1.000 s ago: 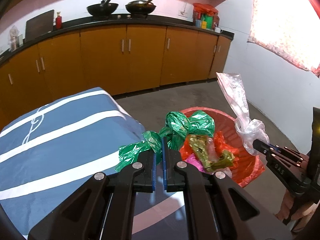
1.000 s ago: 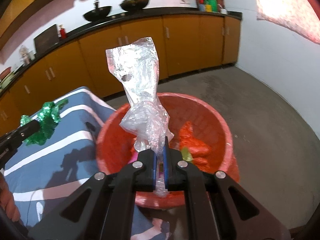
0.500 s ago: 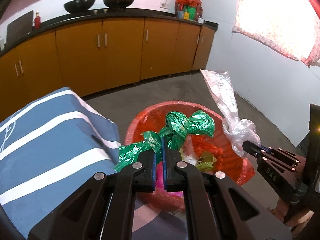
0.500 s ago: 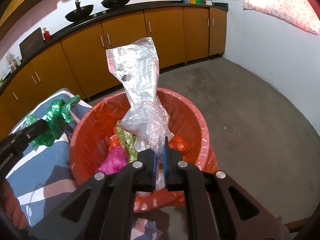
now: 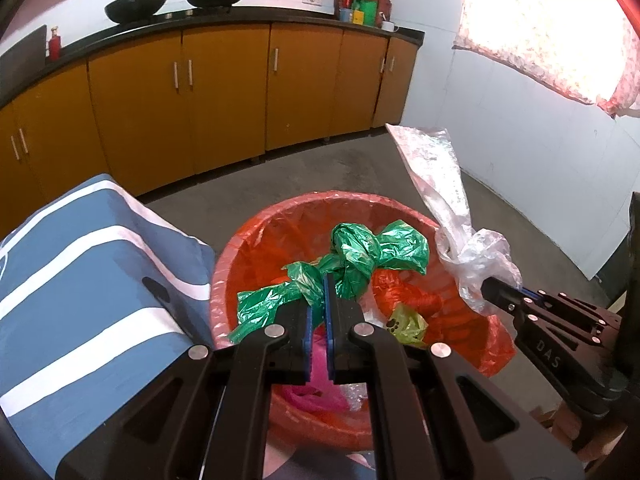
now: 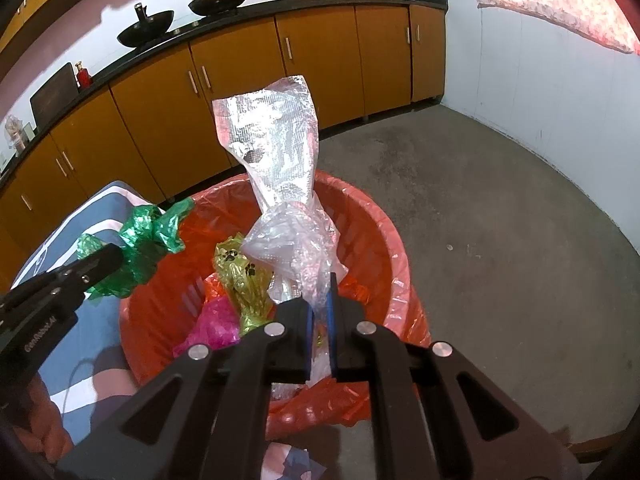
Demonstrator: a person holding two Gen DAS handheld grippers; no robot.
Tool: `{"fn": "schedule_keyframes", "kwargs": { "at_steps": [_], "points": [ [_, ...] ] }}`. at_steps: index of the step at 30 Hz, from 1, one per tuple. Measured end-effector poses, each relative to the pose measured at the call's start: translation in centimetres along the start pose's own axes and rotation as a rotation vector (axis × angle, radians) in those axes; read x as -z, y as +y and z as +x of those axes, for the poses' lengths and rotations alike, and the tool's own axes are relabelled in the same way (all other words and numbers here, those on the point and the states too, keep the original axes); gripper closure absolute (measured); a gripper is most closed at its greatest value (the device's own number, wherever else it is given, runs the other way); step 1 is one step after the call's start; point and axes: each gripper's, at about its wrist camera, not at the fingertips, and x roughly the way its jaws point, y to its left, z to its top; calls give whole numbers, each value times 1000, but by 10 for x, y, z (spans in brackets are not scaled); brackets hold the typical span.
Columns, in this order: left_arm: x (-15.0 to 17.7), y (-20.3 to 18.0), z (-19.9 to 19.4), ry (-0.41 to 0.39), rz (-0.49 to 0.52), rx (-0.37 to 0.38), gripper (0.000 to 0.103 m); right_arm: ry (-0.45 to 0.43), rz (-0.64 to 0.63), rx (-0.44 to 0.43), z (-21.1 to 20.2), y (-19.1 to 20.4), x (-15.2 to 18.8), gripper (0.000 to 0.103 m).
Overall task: Collect trash
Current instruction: 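Open the right tool over the basket while the left tool releases the green foil bag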
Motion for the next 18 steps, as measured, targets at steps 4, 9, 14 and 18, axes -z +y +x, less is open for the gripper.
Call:
{"fn": "schedule_keyframes", "kwargs": {
  "at_steps": [4,9,14,18],
  "points": [
    [1,-3,3,6,-2,13,97,-7,9,-17,-1,-3,-1,86],
    [5,0,5,14,-19,10,85,-20,1,-24,-5,-5,4,74],
    [7,5,-3,9,-28,-18,78,-27,11,-22,-10,-10,8,72],
    [8,12,-13,-7,-38,-42,70,-42,4,-29,-18,-8,9,68]
  ]
}}
